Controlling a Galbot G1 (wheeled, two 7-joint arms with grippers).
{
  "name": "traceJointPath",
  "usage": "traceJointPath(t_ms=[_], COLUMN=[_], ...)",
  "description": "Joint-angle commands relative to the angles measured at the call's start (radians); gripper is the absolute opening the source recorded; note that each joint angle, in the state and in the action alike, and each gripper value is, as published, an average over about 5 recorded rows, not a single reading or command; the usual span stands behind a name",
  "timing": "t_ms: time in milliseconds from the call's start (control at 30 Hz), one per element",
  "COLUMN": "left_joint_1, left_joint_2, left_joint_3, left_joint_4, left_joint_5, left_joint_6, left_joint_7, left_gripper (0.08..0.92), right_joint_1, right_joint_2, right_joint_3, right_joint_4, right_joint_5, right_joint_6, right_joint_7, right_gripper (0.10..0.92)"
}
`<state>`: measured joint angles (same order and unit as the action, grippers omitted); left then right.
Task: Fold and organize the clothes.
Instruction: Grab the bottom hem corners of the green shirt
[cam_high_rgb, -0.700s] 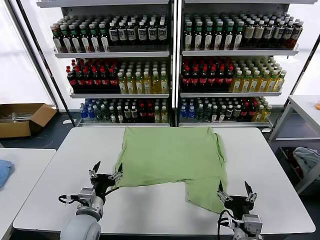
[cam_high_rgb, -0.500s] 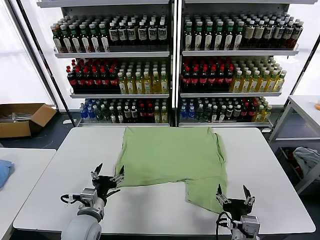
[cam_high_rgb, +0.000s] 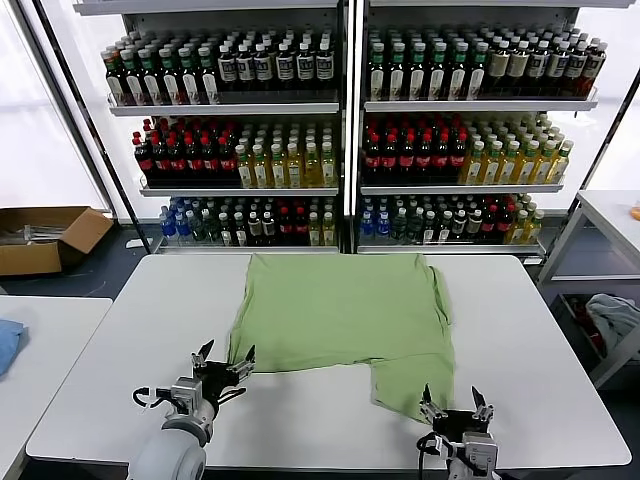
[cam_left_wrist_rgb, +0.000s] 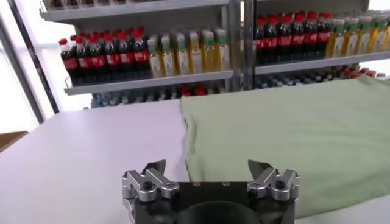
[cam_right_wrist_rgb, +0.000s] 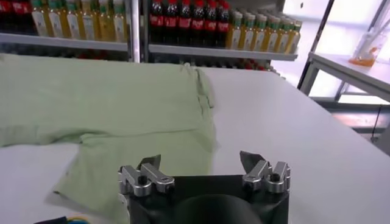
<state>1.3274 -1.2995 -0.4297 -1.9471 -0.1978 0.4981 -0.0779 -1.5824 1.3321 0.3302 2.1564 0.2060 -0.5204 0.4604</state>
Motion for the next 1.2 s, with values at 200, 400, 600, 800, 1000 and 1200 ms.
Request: traceJointPath(t_ms=[200,400,600,800,1000,1200], left_joint_1=[-0.001,0.007,0.007,0.011,0.019,0.02], left_joint_2=[0.002,-0.002,-0.001,0.001,0.004,-0.003], left_joint_3=[0.005,0.014,0.02,0.031,0.032,0.039], left_joint_4=[0.018,0.014,0.026,0.061,0.074,0.07], left_joint_5=[-0.009,-0.008,-0.005,0.01,0.007,0.009], left_joint_6=[0.013,0.014,0.013,0.018,0.021,0.021], left_joint_7=[0.003,0.008,0.011,0.014,0.017,0.019], left_gripper=[0.823,0.823,0.815,0.685,0.529,0.355], right_joint_1=[0.01,0.008,0.003,-0.013,-0.033,-0.045], right_joint_2=[0.005,0.016,0.026,0.042,0.042,0.037], right_joint_3=[-0.024,-0.021,-0.017,-0.007,0.004,0.019], right_joint_4=[-0.027,-0.031,-0.041,-0.054,-0.061,-0.055], right_joint_5=[0.005,0.008,0.021,0.056,0.074,0.091], right_joint_6=[-0.013,-0.009,0.002,0.021,0.039,0.048], right_joint_7=[0.009,0.002,-0.001,0.001,0.001,-0.002], right_gripper=[0.823,0.823,0.766,0.598,0.425,0.251])
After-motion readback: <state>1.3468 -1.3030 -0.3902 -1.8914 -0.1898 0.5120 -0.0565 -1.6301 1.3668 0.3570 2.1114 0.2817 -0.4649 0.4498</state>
